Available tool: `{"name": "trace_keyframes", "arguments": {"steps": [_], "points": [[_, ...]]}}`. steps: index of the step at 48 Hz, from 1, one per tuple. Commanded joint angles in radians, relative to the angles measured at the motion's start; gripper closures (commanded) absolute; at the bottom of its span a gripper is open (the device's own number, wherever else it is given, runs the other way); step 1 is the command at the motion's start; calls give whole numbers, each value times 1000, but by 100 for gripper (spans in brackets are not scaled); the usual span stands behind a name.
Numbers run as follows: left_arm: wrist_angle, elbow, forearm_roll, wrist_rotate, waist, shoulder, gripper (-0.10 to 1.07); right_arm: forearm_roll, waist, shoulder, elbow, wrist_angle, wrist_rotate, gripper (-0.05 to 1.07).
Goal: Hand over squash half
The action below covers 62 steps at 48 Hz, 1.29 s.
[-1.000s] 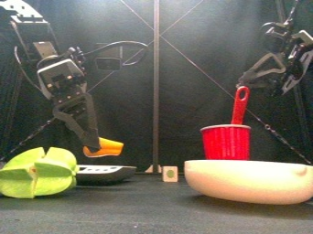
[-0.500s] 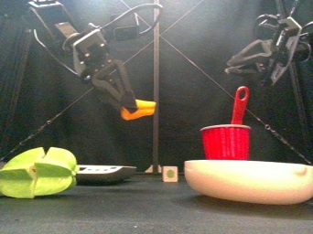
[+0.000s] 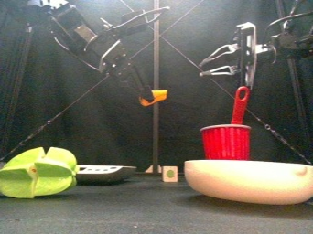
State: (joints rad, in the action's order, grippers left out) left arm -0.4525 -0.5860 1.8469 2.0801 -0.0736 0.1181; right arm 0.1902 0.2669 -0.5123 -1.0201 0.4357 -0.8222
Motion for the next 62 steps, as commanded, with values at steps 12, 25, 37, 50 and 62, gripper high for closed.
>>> {"name": "trace_keyframes", "arguments": {"steps": [12,25,37,50,62], "points": [[-3,69,-106,-2,2,15,19,2,-38,127,104,41,0,15],[-3,75,-130,-2,9,6,19,12,-54,204,155,43,0,14],[-3,74,-135,-3,12,6,19,6,-54,235,176,71,-3,15],[-3,74,-137,-18,29,-2,19,6,-55,241,178,77,-3,21],[-3,75,-137,-18,38,-21,18,-9,-49,242,175,75,-3,37]]}}
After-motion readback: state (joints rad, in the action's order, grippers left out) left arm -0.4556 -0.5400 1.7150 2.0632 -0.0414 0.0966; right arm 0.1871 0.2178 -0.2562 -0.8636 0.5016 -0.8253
